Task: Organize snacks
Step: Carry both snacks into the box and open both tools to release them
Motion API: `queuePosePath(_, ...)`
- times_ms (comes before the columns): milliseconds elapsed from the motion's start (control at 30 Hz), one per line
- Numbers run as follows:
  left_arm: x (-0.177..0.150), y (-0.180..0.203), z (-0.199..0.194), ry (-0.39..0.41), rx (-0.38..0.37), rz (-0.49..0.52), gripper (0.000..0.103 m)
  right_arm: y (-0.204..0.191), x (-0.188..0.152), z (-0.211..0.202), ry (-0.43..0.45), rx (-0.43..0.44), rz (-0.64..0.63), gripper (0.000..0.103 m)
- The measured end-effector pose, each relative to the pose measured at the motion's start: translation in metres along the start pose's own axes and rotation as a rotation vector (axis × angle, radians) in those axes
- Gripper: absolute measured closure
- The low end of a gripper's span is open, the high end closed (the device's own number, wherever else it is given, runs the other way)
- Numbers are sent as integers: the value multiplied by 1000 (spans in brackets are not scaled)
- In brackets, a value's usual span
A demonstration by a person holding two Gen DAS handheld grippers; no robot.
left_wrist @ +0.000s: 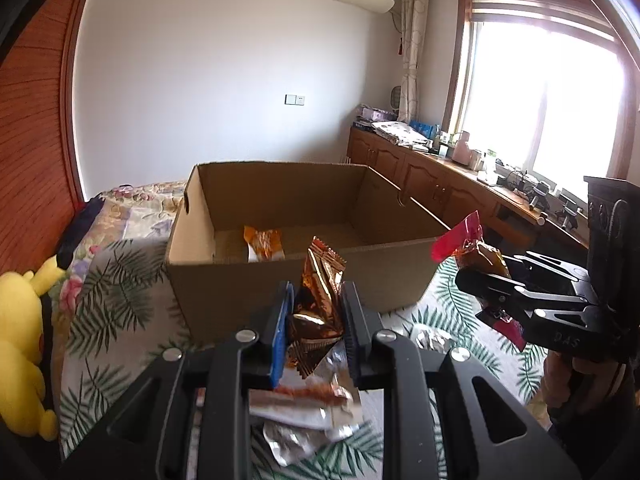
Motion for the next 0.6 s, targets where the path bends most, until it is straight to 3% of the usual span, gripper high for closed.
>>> queuePosePath(600,53,-17,74,8,-11,18,81,35,57,57,-8,5,-69,60)
Point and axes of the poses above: each gripper's, at about its wrist camera, not at the fingertips, and z roughly the way its jaws point, y to its right, x to its top, the point moved 1 cm from there along z, roughly the way its jaws point, and after that the axes turned 14 degrees about x, right-handed, at the moved point
